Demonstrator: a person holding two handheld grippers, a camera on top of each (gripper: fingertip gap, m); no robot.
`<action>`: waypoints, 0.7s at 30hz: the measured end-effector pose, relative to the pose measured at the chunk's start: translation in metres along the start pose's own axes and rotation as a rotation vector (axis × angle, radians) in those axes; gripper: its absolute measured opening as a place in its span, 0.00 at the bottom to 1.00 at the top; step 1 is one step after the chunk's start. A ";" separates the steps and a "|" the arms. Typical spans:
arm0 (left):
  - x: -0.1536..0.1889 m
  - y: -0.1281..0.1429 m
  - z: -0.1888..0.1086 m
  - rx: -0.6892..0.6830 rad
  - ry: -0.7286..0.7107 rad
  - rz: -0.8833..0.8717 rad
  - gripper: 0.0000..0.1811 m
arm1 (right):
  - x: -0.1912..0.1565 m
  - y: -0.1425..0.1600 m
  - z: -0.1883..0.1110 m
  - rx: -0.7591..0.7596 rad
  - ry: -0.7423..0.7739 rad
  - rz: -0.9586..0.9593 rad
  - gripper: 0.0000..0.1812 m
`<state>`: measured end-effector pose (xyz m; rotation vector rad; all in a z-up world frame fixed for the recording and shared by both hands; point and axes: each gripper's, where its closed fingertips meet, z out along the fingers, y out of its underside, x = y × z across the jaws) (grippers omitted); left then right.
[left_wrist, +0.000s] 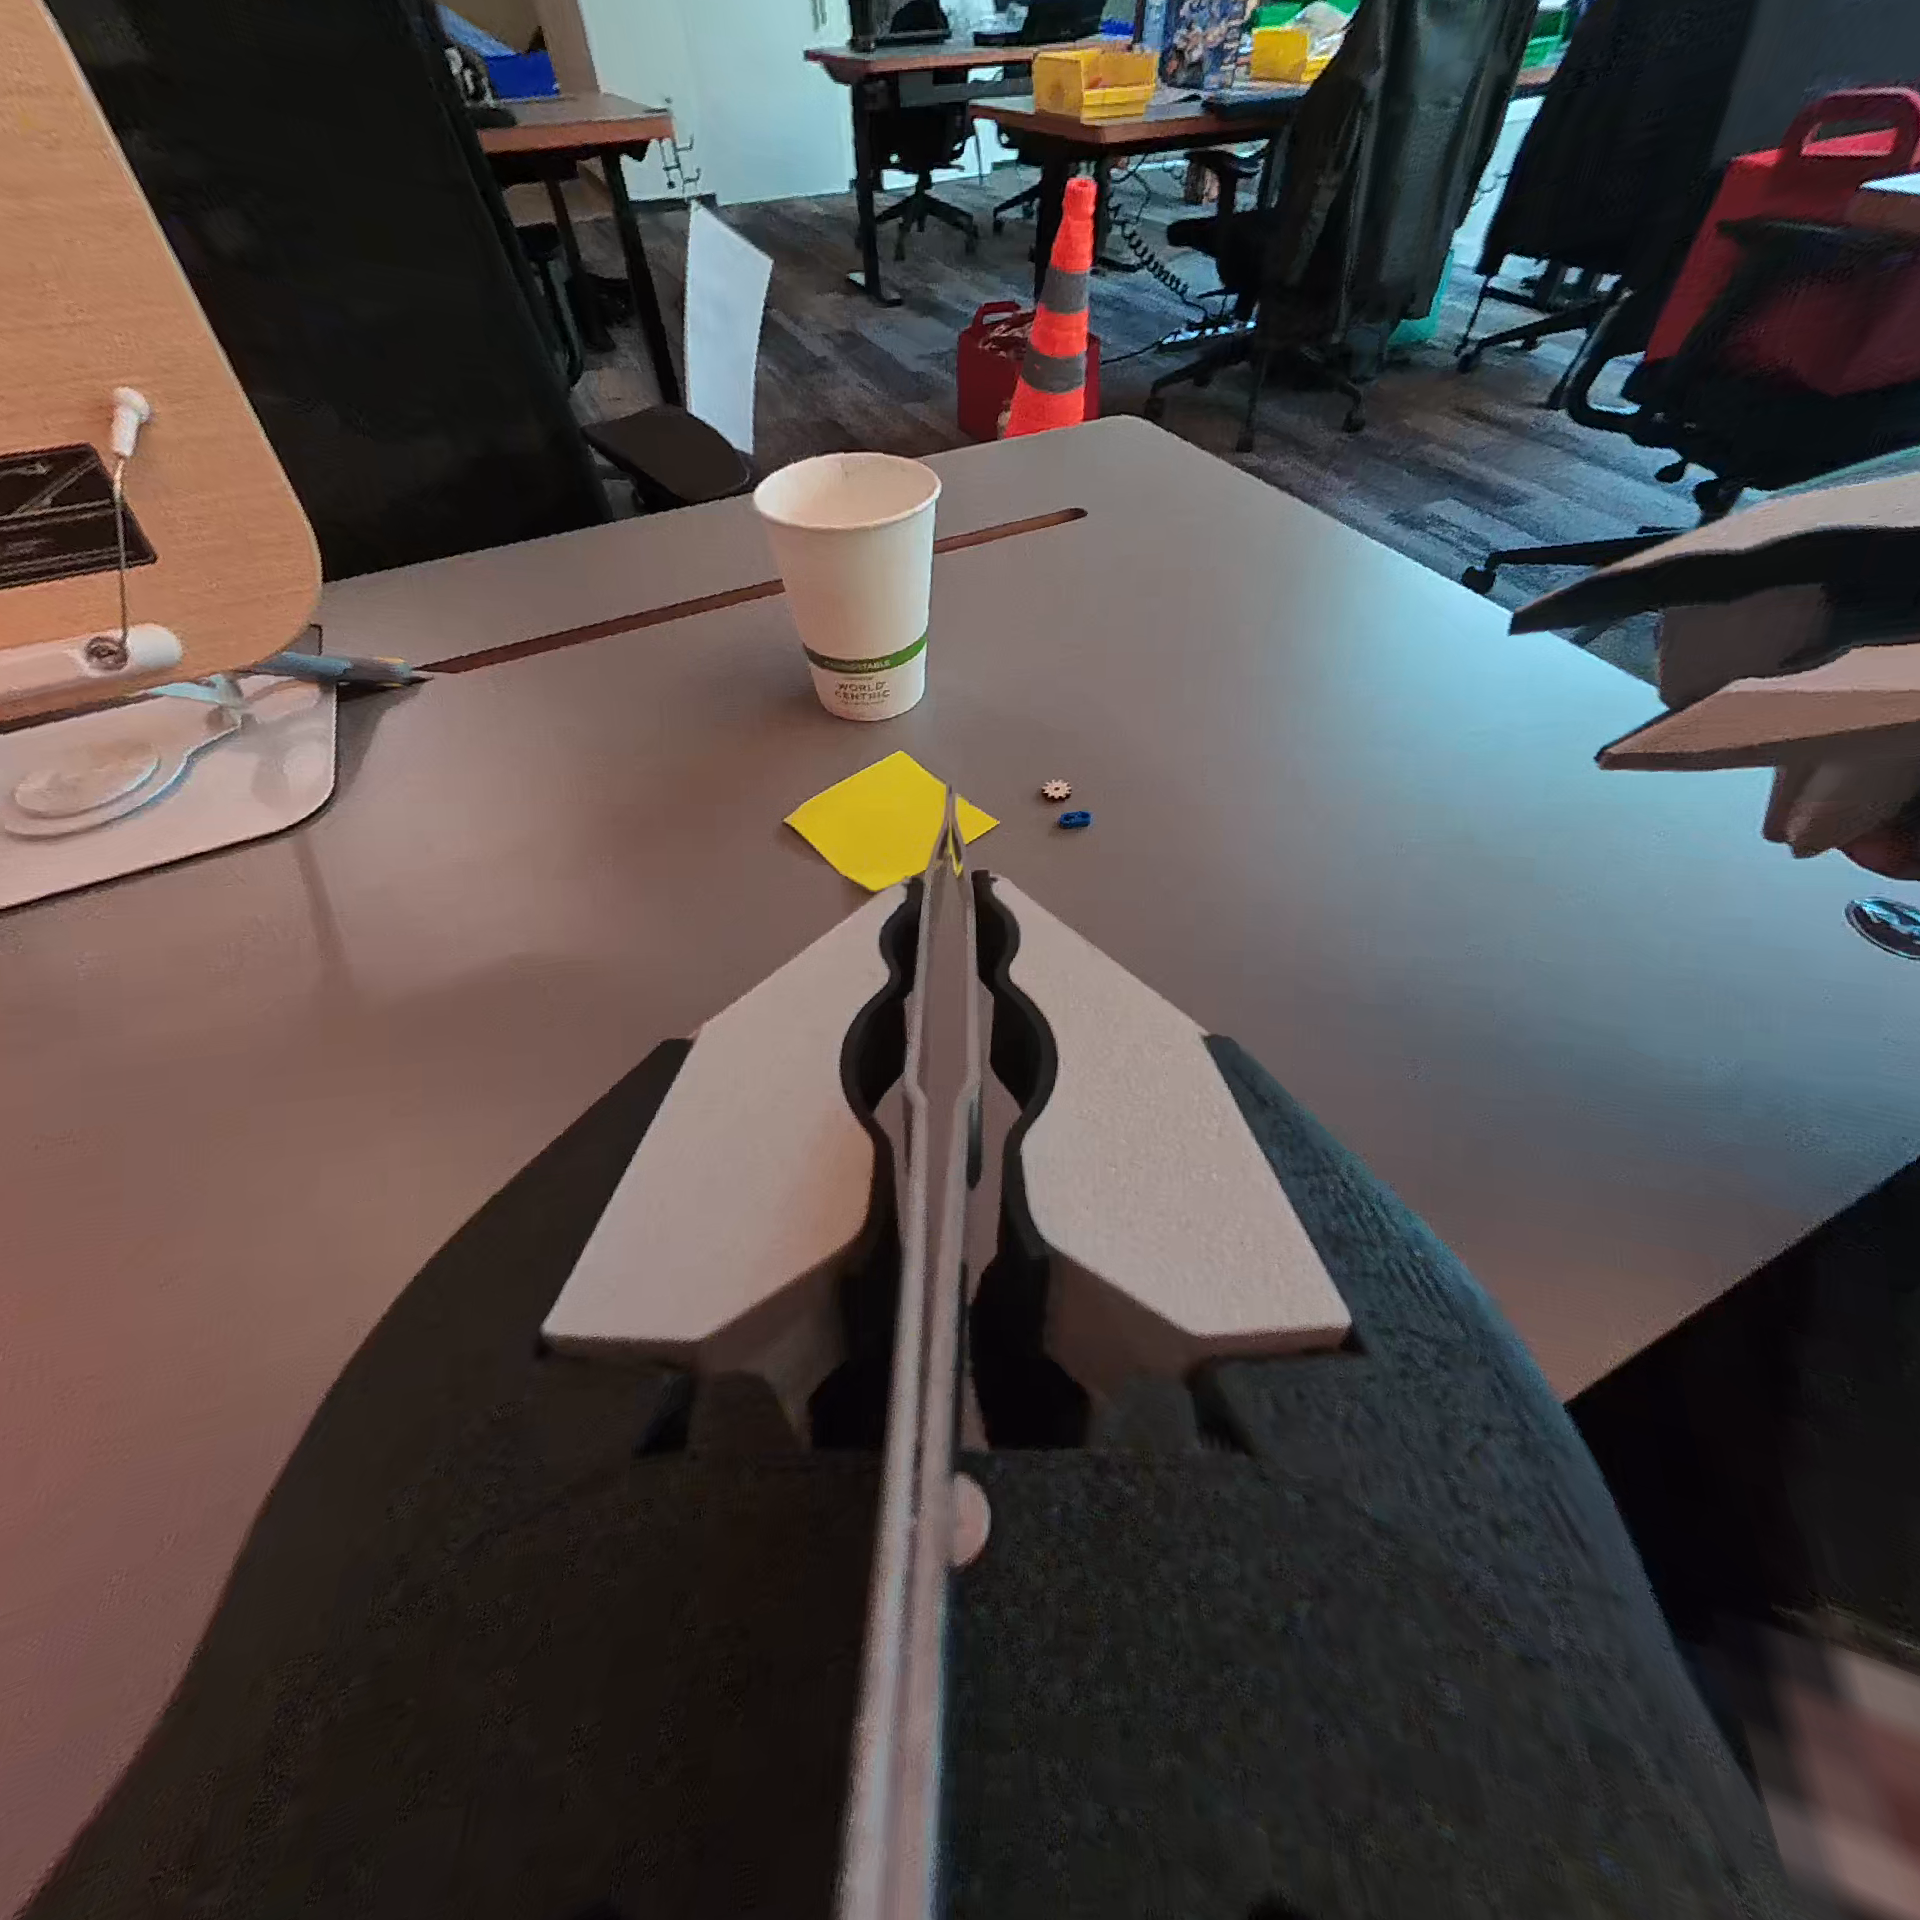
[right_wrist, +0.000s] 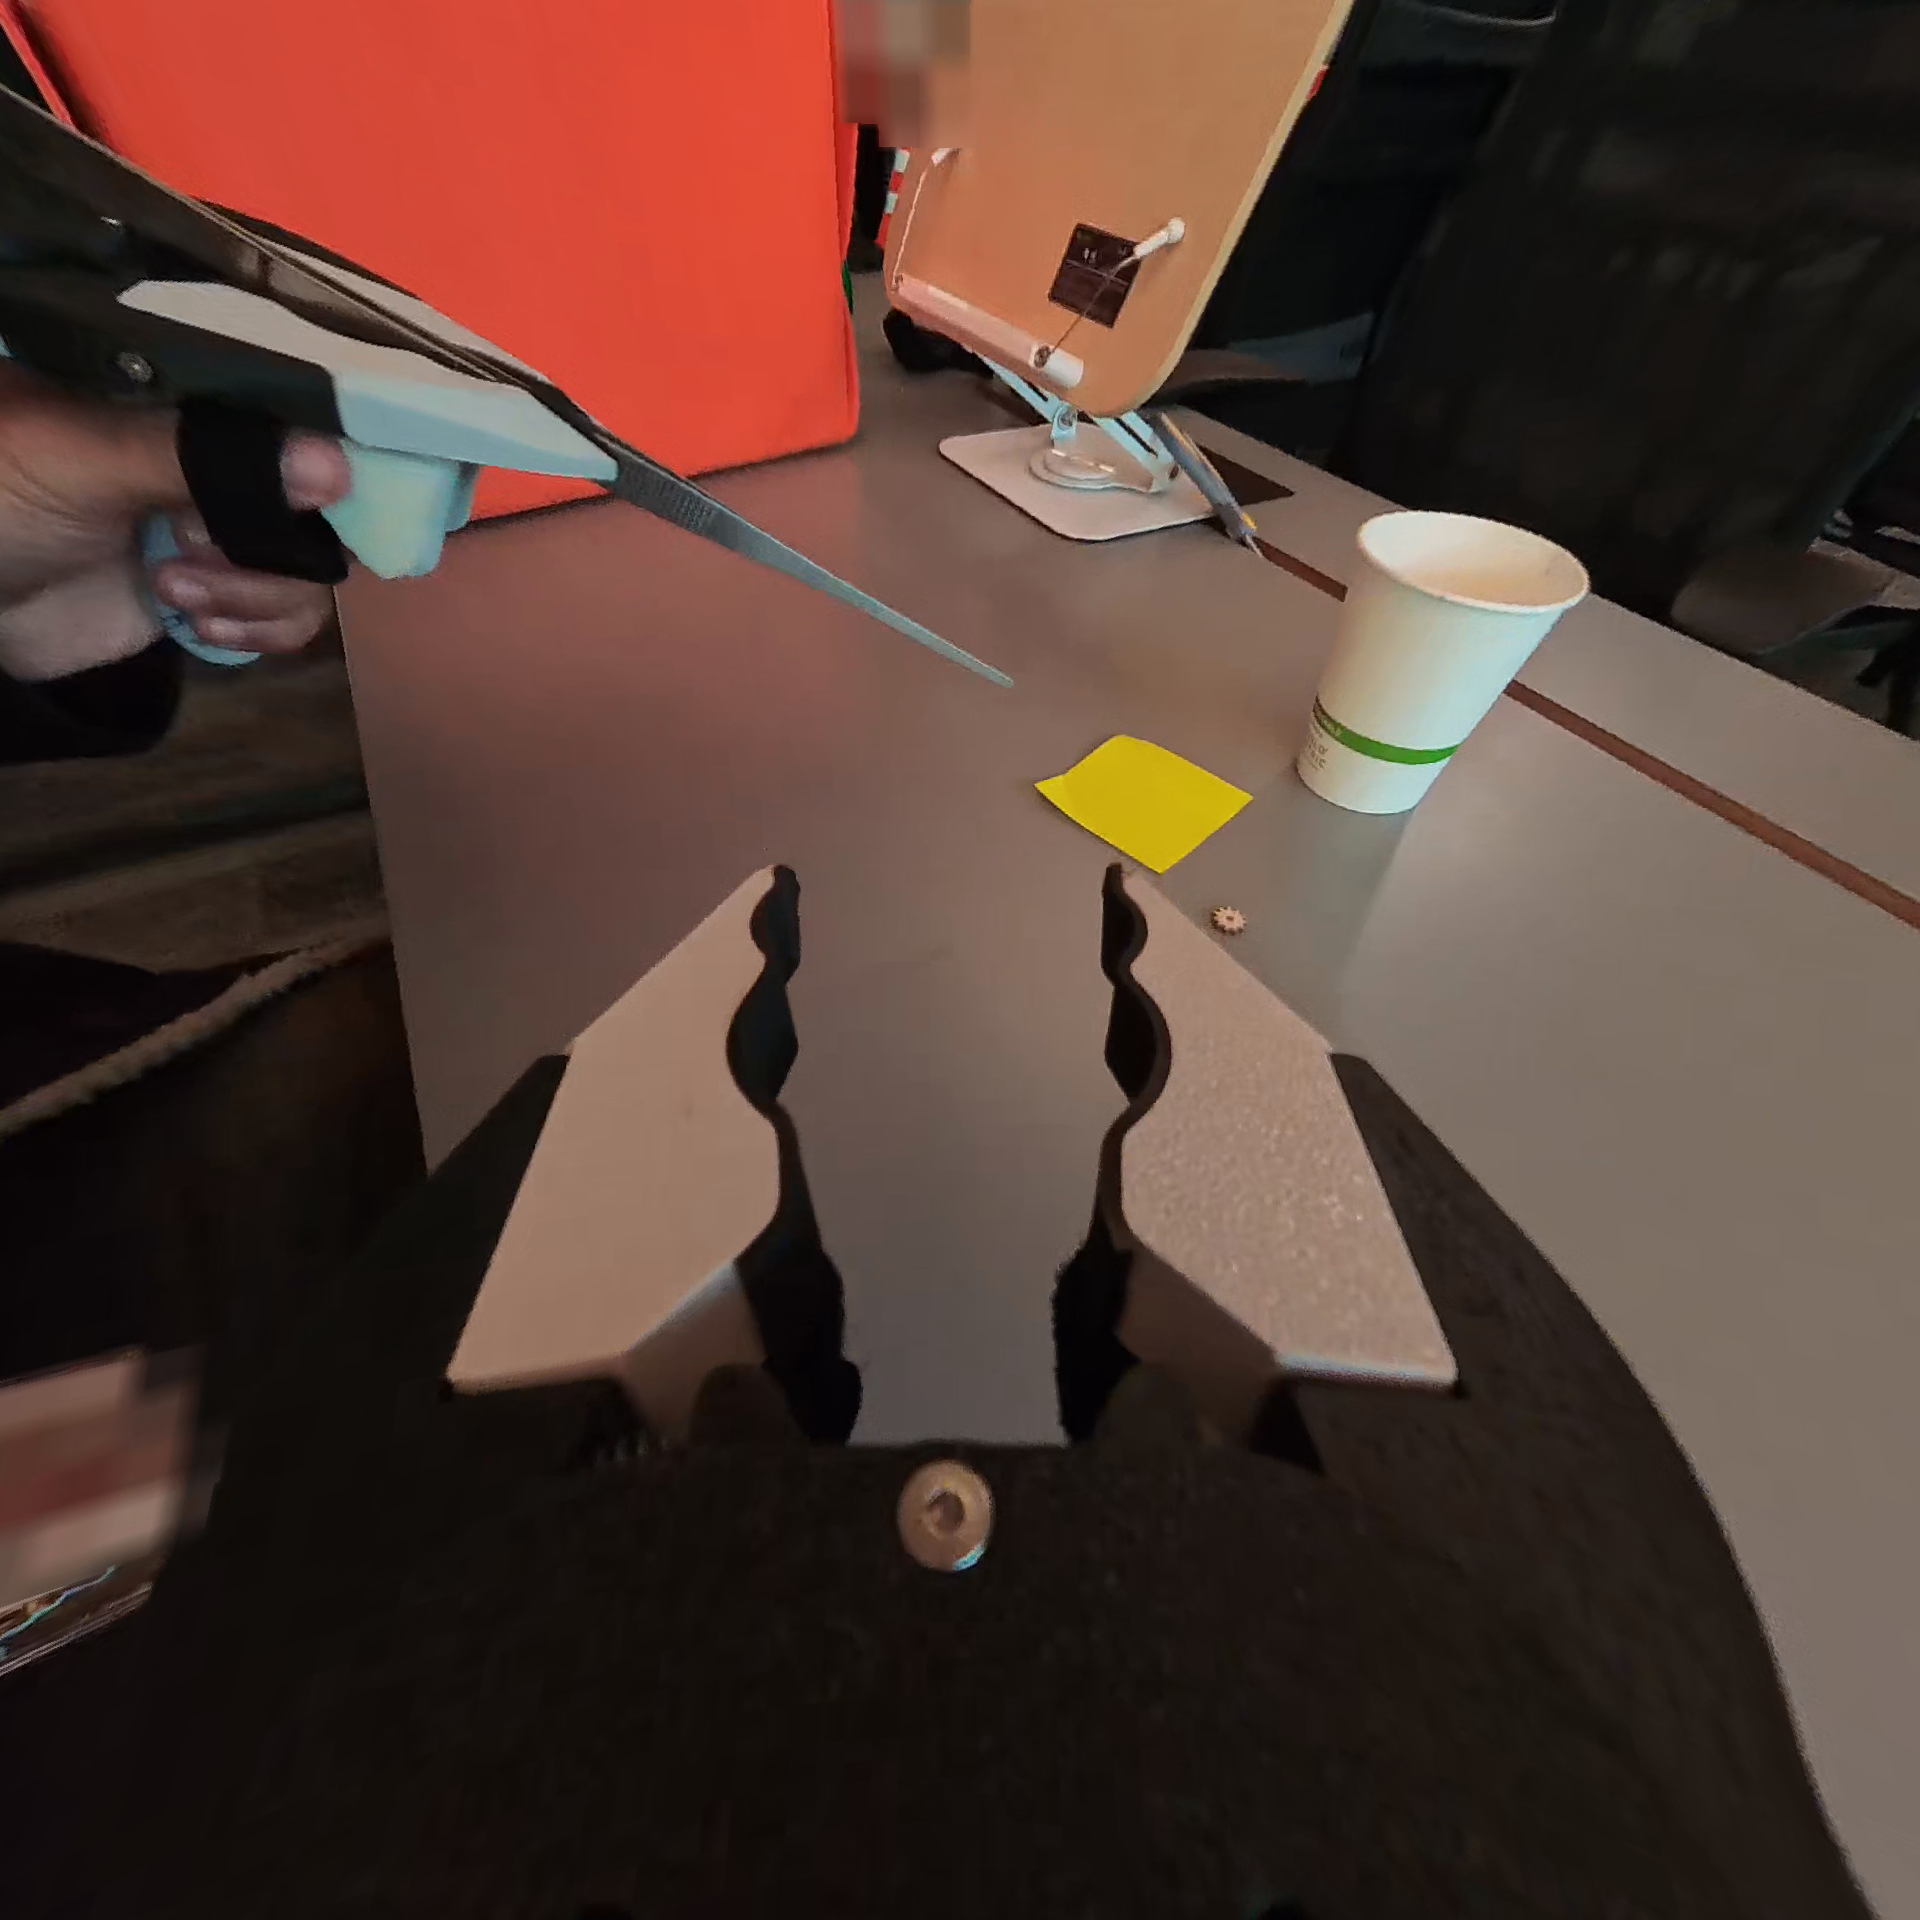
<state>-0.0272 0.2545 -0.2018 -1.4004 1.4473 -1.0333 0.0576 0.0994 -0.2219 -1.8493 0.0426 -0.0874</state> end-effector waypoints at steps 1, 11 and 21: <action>0.001 0.000 0.000 0.003 0.004 0.007 0.05 | 0.003 -0.001 -0.001 0.006 0.011 0.002 0.31; -0.005 0.012 0.008 -0.022 -0.012 0.001 0.09 | 0.010 0.000 -0.003 0.020 -0.001 0.070 0.28; 0.010 0.011 0.012 -0.021 0.015 0.039 0.09 | 0.025 0.009 -0.005 -0.010 0.047 0.130 0.29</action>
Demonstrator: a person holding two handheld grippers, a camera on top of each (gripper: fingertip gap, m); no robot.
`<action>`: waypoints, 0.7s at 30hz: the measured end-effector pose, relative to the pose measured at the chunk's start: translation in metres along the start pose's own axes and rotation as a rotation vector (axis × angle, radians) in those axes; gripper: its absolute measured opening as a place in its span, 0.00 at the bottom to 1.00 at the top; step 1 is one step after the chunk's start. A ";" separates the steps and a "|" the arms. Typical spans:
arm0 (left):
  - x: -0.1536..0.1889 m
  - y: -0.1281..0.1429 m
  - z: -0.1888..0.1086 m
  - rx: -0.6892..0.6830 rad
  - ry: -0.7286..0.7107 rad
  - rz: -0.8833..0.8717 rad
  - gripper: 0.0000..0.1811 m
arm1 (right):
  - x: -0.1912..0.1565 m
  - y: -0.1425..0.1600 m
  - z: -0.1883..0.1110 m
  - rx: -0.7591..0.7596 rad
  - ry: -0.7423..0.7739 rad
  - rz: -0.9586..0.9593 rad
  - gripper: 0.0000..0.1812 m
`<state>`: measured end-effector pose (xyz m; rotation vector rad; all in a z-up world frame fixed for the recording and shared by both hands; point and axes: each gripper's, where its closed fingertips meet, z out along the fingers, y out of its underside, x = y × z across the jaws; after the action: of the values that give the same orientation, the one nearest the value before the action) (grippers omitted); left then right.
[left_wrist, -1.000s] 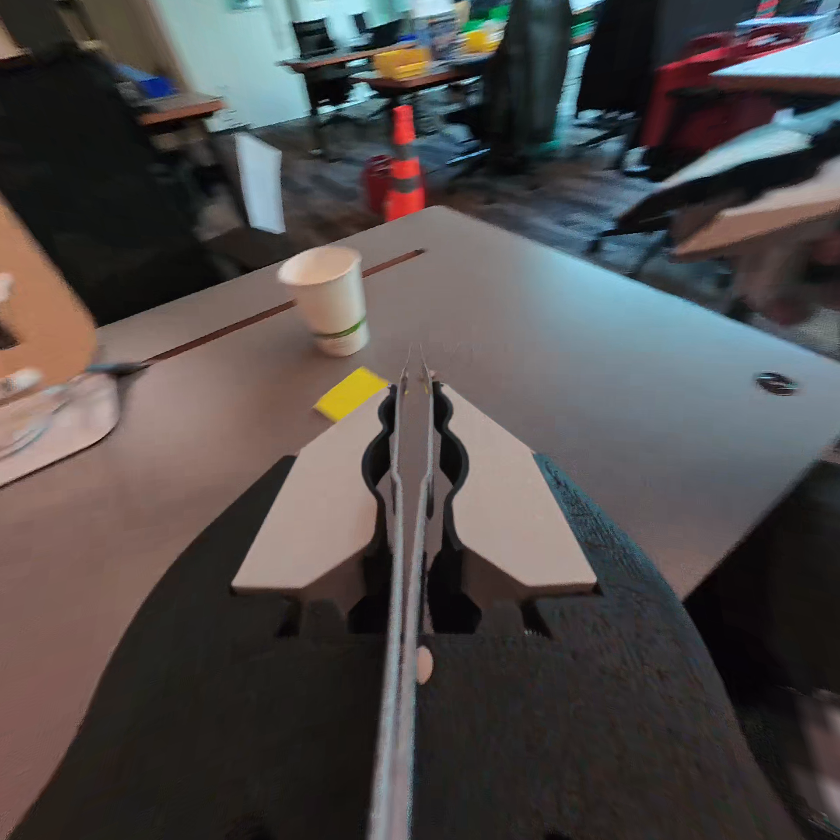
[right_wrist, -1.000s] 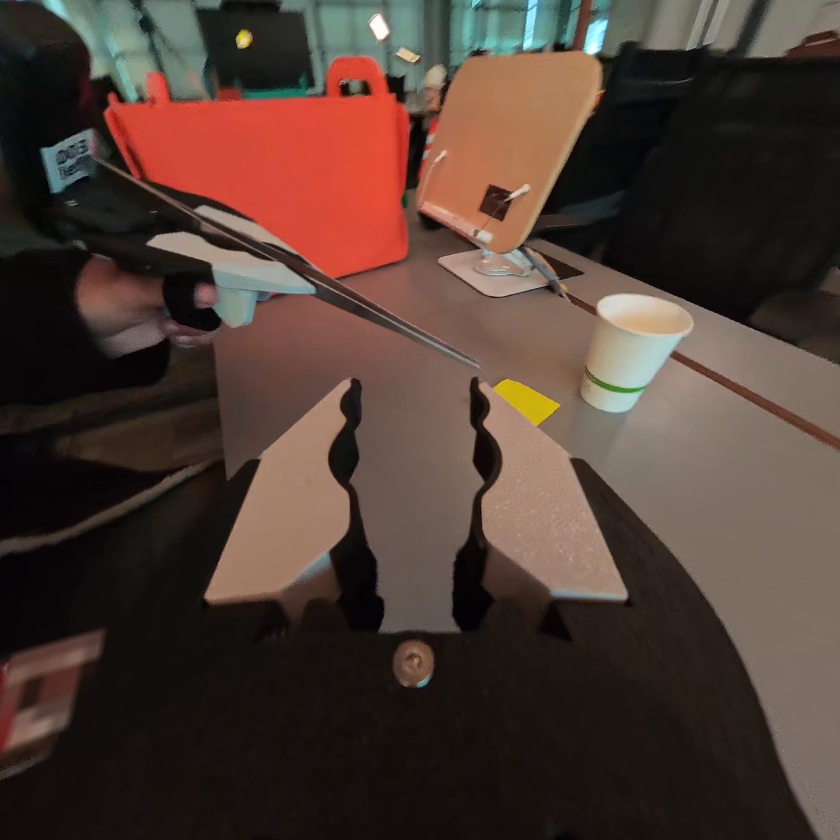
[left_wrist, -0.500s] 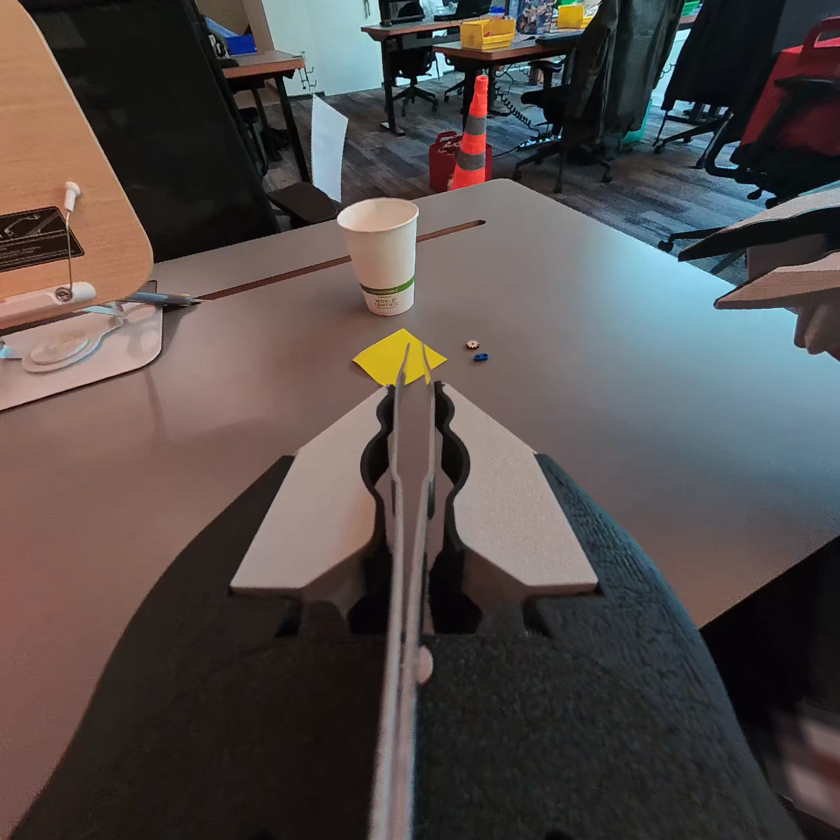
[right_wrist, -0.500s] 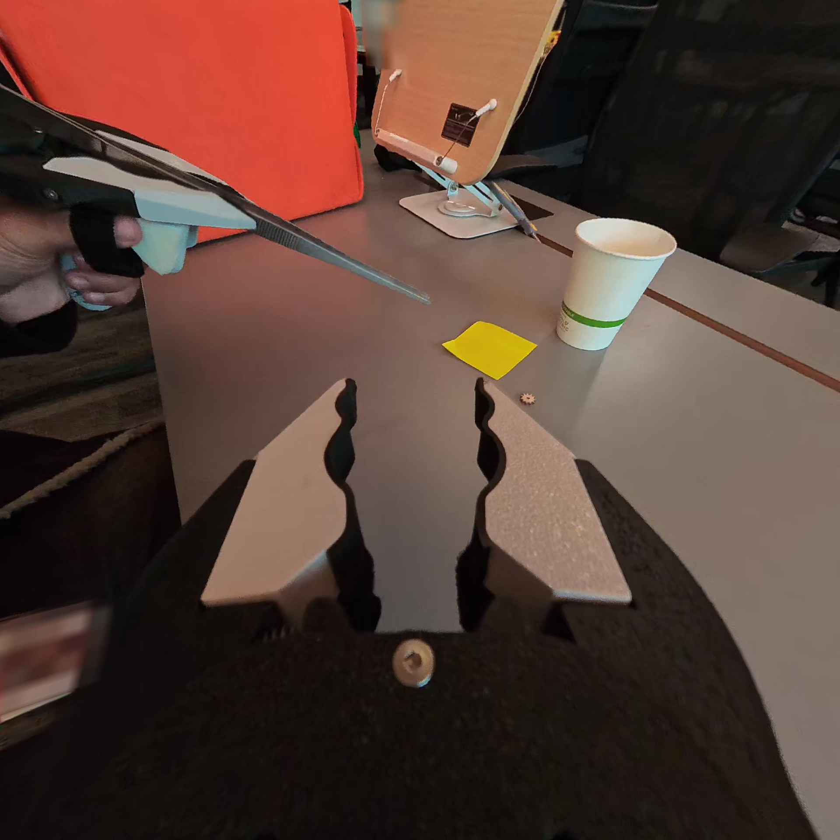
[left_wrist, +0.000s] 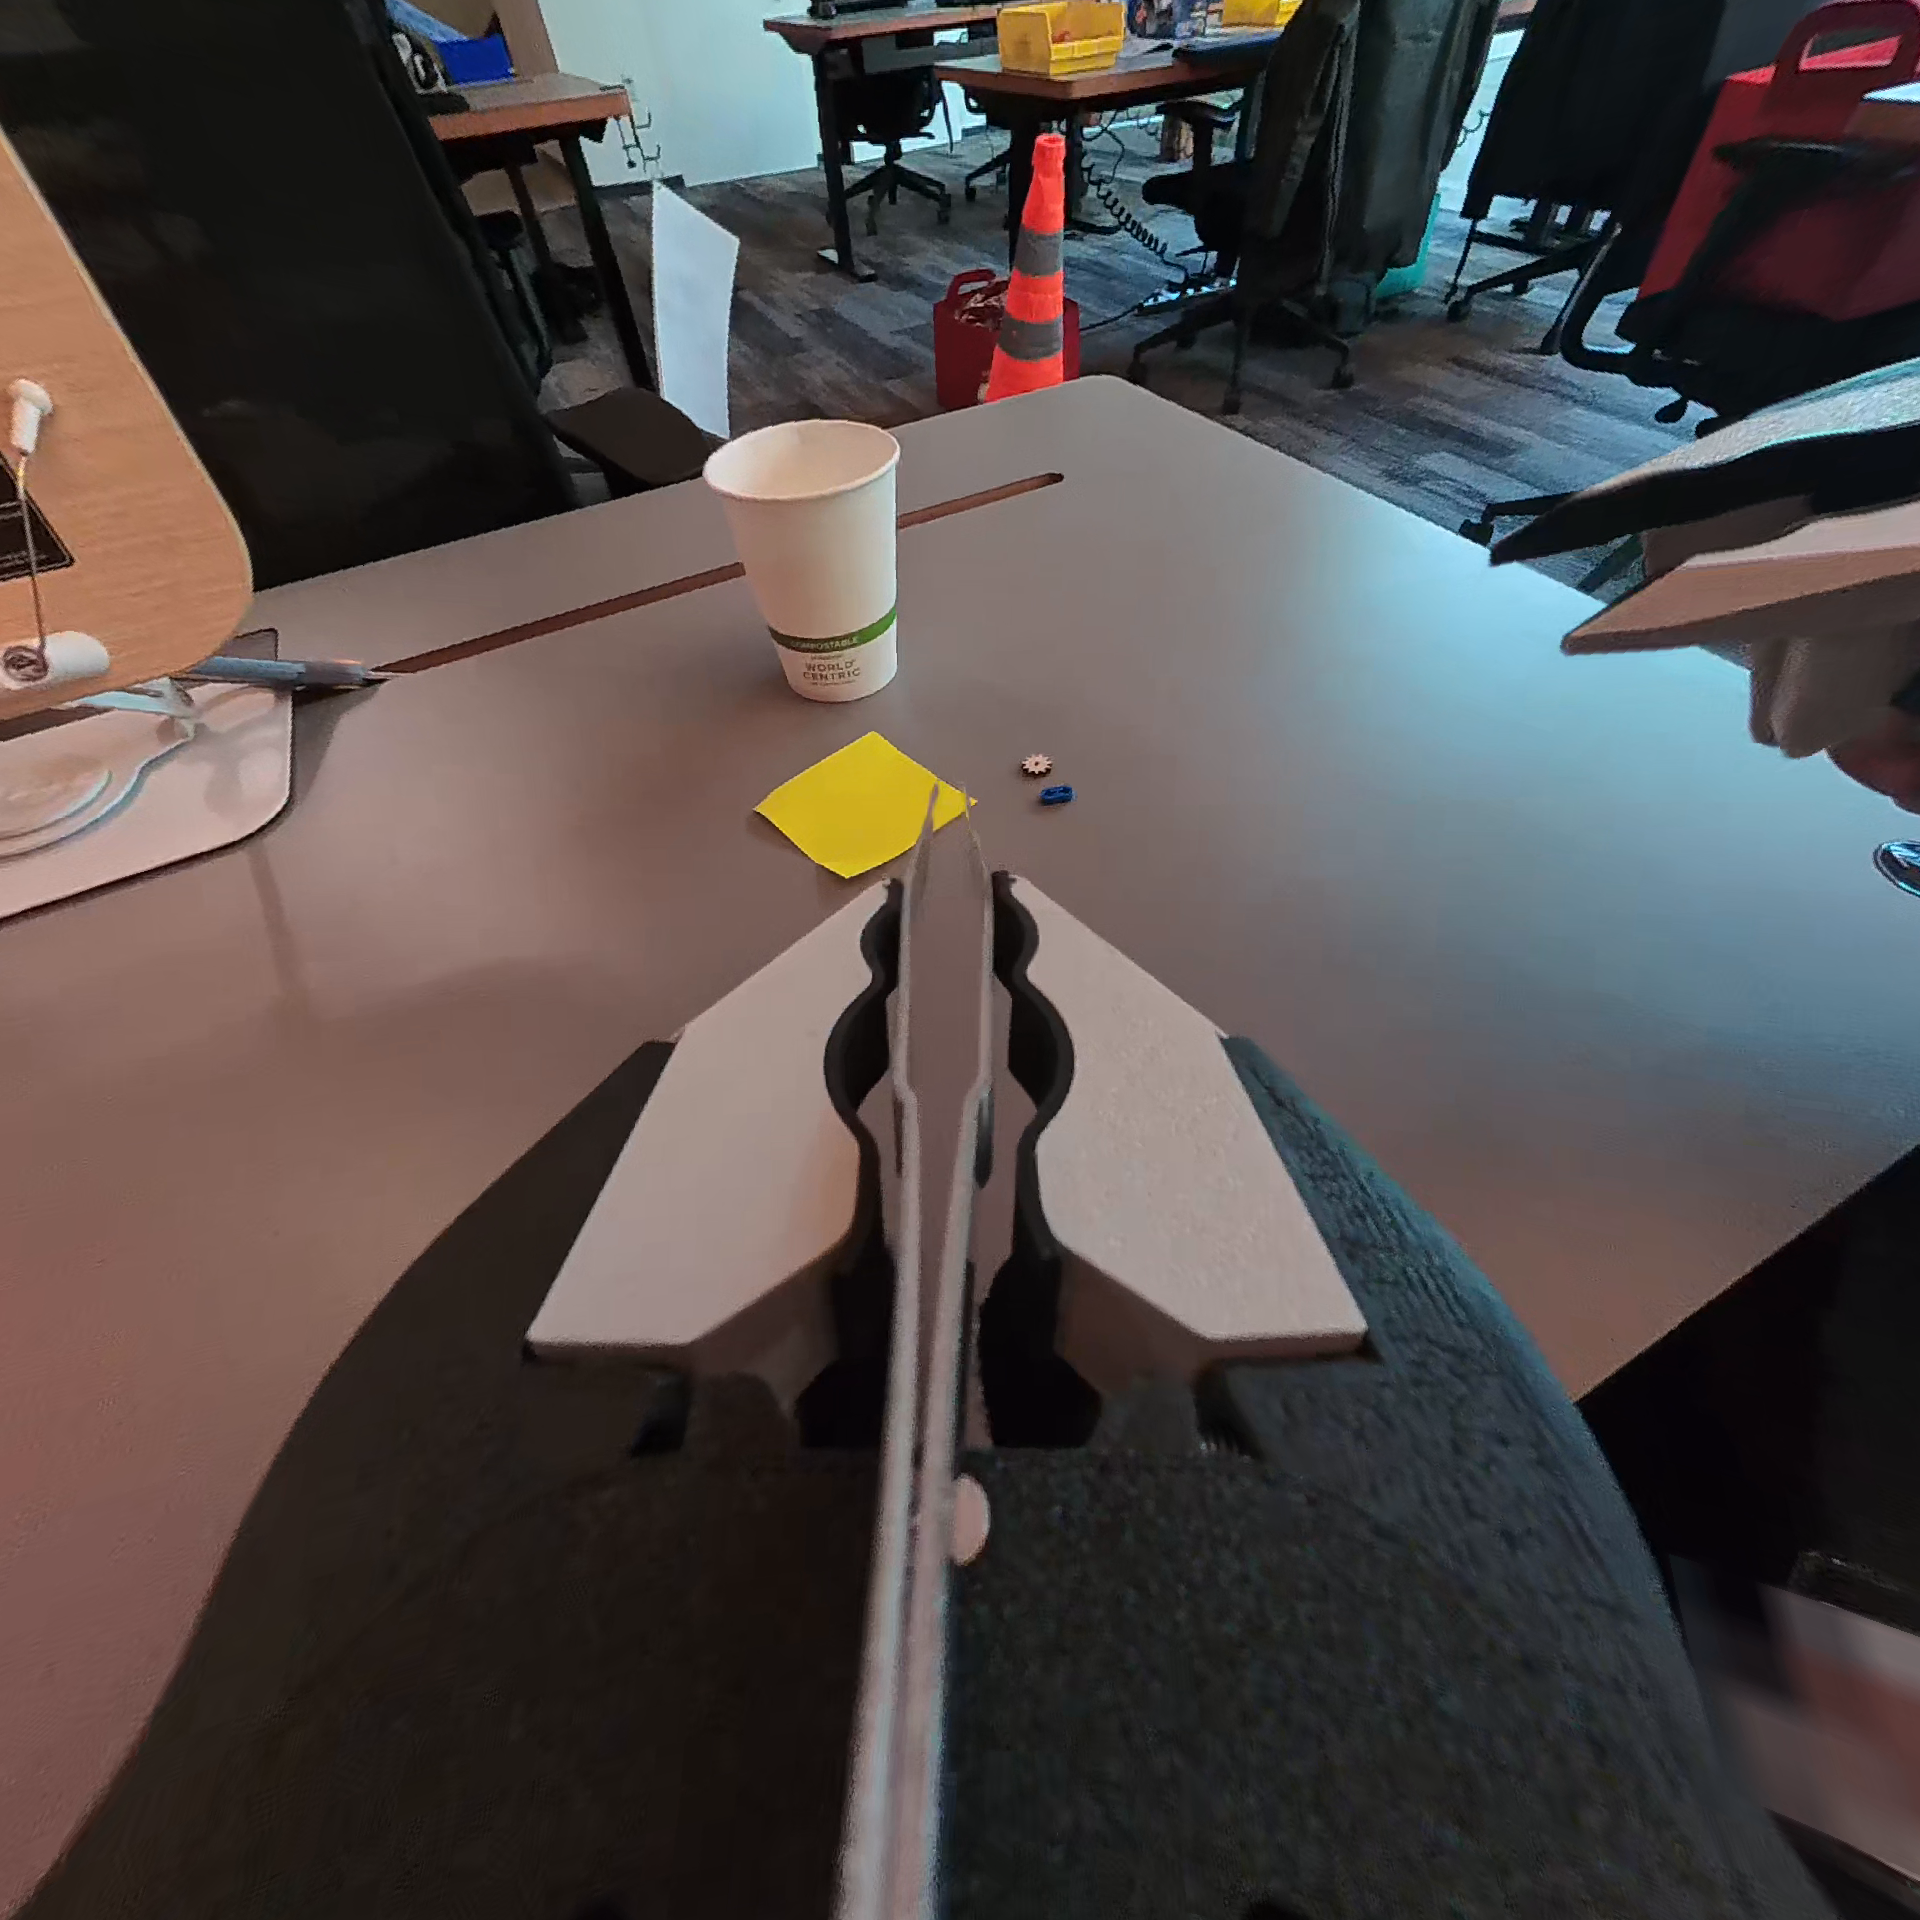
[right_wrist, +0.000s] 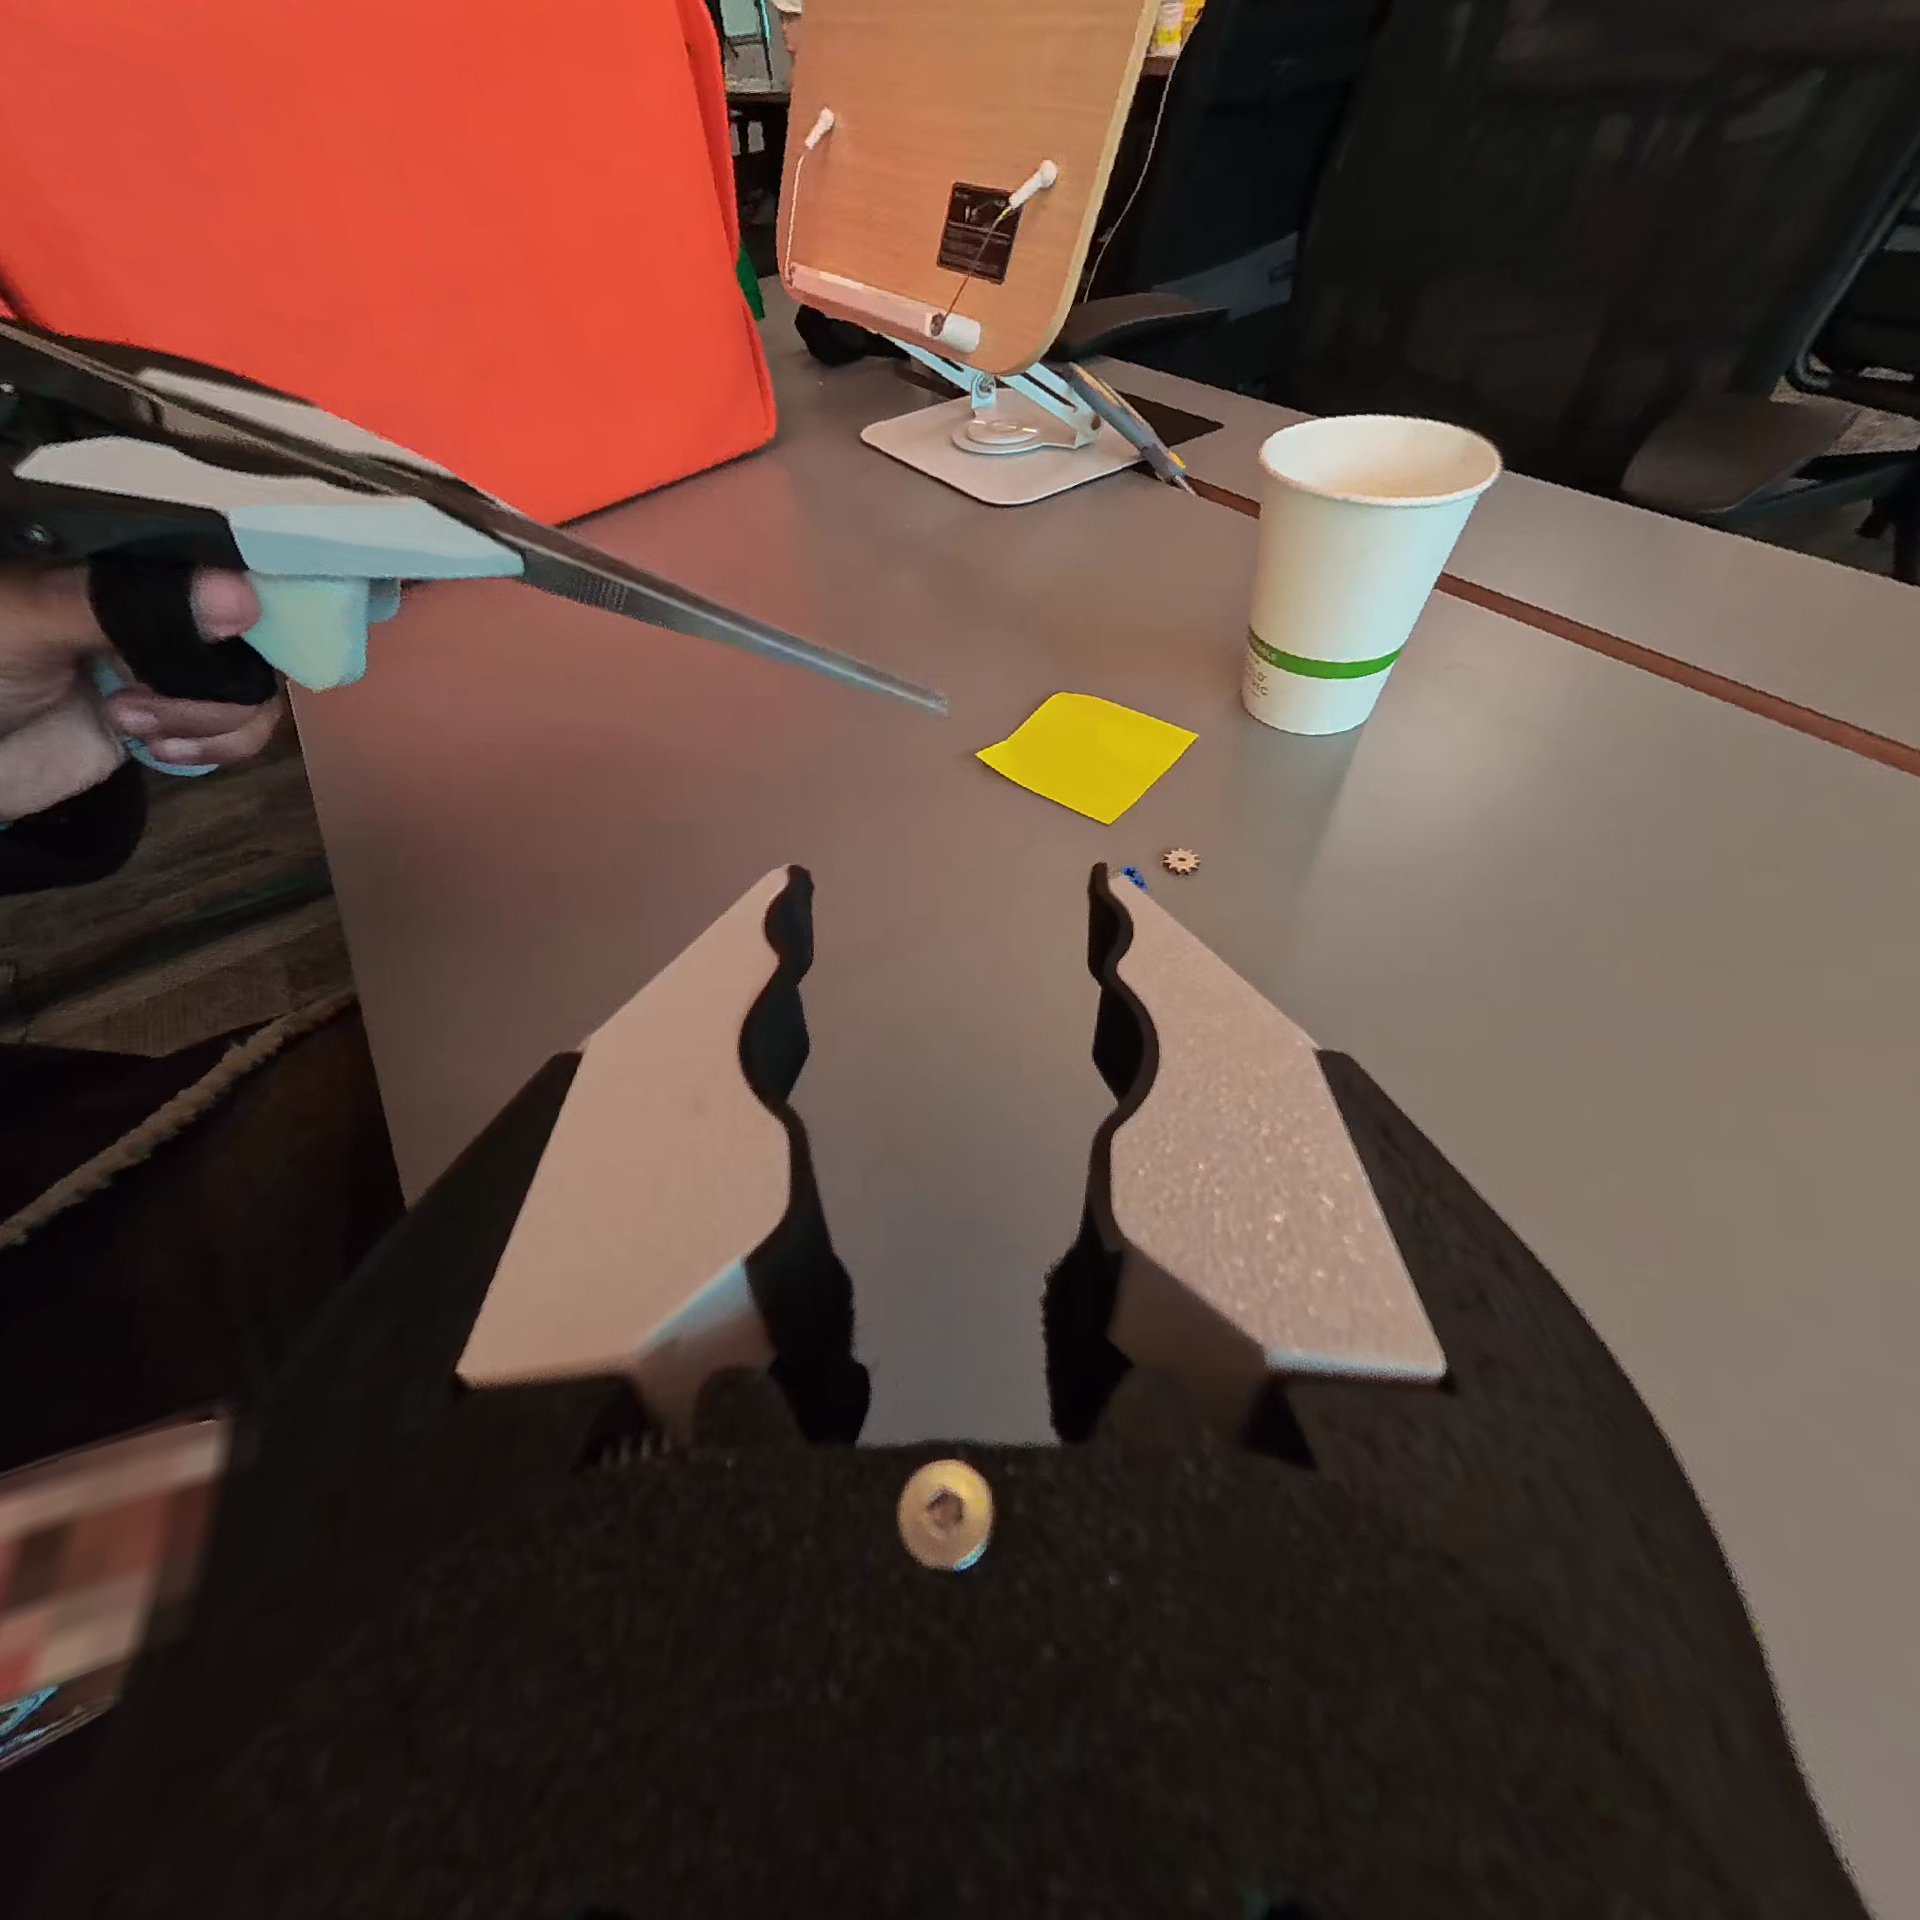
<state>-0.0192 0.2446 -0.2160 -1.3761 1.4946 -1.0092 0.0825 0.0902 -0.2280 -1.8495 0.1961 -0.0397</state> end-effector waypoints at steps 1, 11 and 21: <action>0.001 0.001 0.001 -0.002 0.003 0.000 0.09 | 0.001 -0.001 -0.001 0.006 0.001 0.007 0.29; 0.002 0.007 0.005 -0.013 0.015 -0.022 0.10 | 0.000 0.002 0.000 -0.002 -0.020 0.041 0.29; 0.002 0.011 0.012 -0.026 0.020 -0.035 0.10 | 0.001 0.005 0.000 -0.017 -0.024 0.056 0.28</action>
<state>-0.0115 0.2436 -0.2301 -1.4190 1.5082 -1.0318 0.0827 0.0893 -0.2326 -1.8600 0.2313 0.0232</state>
